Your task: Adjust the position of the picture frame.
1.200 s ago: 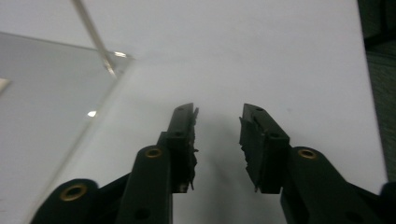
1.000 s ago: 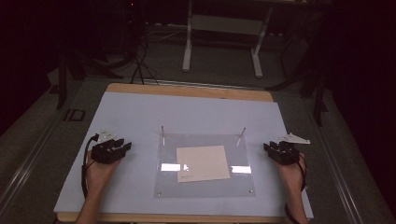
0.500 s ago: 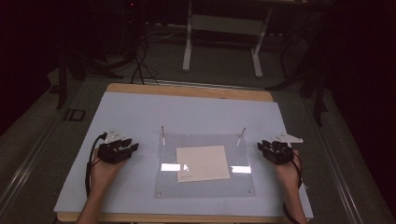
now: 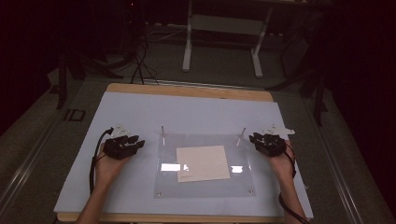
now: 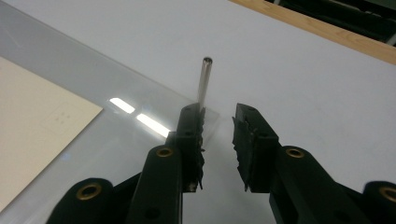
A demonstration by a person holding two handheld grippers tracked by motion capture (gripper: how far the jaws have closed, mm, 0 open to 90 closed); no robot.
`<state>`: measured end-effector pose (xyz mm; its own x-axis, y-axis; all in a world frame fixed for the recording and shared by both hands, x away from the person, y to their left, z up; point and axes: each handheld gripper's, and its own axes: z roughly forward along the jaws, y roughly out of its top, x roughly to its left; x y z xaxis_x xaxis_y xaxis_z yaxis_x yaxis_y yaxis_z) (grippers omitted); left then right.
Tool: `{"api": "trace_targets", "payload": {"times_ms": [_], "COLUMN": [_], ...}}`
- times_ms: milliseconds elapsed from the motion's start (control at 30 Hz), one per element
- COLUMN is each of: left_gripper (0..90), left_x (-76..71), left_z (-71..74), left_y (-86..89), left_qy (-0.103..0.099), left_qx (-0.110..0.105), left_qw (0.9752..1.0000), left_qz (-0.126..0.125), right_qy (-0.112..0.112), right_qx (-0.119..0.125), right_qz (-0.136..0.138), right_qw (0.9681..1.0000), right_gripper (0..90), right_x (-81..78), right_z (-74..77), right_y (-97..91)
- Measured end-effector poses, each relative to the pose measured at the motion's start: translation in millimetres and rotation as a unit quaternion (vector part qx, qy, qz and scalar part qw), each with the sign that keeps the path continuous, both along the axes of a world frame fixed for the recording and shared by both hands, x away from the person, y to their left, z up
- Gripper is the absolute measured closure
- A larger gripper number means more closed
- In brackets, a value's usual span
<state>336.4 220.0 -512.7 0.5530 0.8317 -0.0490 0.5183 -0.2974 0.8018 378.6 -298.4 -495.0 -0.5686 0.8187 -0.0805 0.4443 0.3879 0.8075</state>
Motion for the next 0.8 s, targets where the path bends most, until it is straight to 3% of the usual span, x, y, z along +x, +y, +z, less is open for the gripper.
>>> {"api": "trace_targets", "payload": {"times_ms": [533,800], "left_gripper": [62.1,60.8], "left_x": [27.5,37.4], "left_z": [3.5,2.5], "left_y": [-26.1,-41.5], "left_qy": [0.01,0.008], "left_qx": [-0.018,-0.016], "left_qw": [0.9996,0.9995], "left_qz": [-0.018,-0.026], "right_qy": [0.016,0.018], "right_qx": [0.009,0.015], "right_qz": [0.008,0.009], "right_qw": [0.9998,0.9997], "right_gripper": [69.9,70.5], "right_x": [25.5,36.3], "right_z": [-8.4,-13.8], "right_y": [14.1,23.3]}}
